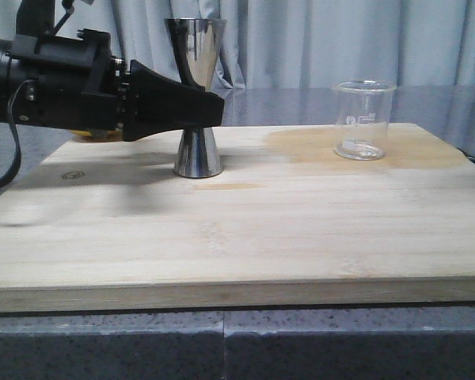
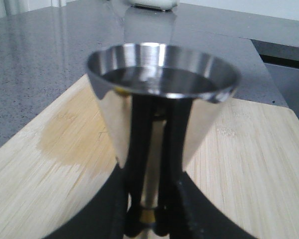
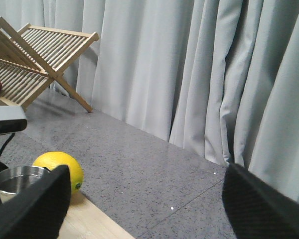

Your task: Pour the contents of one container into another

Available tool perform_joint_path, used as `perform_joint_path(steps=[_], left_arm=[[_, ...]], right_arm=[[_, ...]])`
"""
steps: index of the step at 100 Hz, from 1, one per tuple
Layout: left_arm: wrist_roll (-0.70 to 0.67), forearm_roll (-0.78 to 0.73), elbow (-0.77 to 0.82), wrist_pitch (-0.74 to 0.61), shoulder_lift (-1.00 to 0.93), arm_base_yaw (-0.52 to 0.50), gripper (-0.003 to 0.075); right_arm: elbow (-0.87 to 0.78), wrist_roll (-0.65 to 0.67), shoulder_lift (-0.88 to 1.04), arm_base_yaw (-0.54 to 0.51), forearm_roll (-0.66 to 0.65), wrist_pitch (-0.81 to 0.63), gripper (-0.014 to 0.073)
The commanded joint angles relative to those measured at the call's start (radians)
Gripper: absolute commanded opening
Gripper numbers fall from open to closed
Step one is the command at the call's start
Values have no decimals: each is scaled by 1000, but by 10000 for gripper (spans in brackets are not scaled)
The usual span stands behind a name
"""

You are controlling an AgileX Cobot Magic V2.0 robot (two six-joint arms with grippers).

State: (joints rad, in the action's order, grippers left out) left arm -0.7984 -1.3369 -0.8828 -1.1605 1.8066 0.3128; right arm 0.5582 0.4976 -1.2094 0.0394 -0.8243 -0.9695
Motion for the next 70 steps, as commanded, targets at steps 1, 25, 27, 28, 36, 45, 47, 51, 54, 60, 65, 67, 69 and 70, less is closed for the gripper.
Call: perform_joint_path(steps=[1,25,27,28,36,45,47,51,54,60,65,67,69,70], left_arm=[[-1,12,-24,-102,-32,-5,-18],[-1,12,-24,-102,-32,-5,-17],[-1,12,-24,-102,-32,-5,-17],[-1,12,-24,-102,-32,-5,-17],[-1,12,-24,-102,-32,-5,-12],[-1,12,-24,-102,-32,-5,25],[-1,12,-24,-102,-32,-5,36],[-1,12,-24,-102,-32,-5,55],[-1,10,-24,-102,-32,-5,67],[-1,8,-24,-102,-32,-5,83],[-1,1,-24,-102,-32,-5,87],[-1,-1,-24,-102,-32,-5,87],[-1,-3,-24,-102,-32,-5,87],[-1,-4,-24,-102,-32,-5,87]], right_arm=[[24,1,26,-6,43,-55,566],[24,1,26,-6,46,-55,566],[24,1,26,-6,46,-55,566],[24,1,26,-6,46,-55,566],[24,1,26,-6,46,-55,566],[24,1,26,-6,46,-55,566],[24,1,26,-6,47,-55,566],[24,1,26,-6,47,-55,566],[24,1,26,-6,47,-55,566],[24,1,26,-6,47,-55,566],[24,1,26,-6,47,-55,566],[24,1,26,-6,47,-55,566],[24,1,26,-6,47,-55,566],[24,1,26,-6,47,-55,566]])
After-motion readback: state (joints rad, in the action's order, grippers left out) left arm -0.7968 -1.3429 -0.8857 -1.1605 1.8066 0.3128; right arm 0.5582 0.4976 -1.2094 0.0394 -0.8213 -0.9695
